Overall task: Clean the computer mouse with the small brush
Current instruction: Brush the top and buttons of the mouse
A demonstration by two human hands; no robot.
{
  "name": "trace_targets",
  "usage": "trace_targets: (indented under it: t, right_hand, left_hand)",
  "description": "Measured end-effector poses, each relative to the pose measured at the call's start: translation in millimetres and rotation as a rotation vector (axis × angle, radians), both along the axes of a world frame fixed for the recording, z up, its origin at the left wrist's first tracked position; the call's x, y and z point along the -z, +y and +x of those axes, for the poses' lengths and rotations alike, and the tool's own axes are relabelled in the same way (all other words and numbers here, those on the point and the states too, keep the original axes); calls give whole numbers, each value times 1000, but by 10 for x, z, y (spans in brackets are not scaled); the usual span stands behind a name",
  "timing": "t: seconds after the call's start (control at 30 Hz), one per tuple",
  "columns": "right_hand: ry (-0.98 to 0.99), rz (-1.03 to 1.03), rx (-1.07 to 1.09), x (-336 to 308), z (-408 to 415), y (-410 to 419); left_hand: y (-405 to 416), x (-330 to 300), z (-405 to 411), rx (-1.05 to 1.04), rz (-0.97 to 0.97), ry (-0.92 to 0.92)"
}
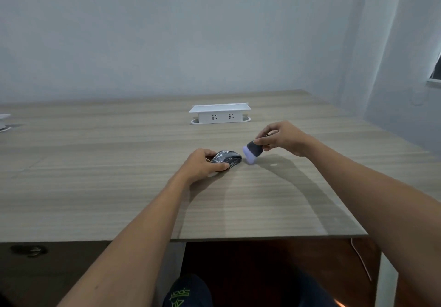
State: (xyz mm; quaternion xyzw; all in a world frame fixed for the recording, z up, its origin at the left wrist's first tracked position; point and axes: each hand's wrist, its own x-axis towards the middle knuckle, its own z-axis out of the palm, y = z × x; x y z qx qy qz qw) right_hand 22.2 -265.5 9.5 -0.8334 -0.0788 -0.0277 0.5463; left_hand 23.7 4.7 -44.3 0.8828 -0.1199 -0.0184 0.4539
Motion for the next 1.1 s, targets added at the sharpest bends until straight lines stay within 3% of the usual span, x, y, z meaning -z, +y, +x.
trace_targets:
  t: [0.33, 0.73, 1.1]
  right_hand:
    - [-121, 91, 12, -15, 156, 197]
    - [-180, -127, 34, -53, 205, 231]
    - [-44, -24, -118, -237, 166, 111]
  left_hand:
    - [-14, 14, 64, 80, -84, 46]
    - [7, 37, 149, 139, -84, 48]
    - [-40, 36, 202, 183, -112, 60]
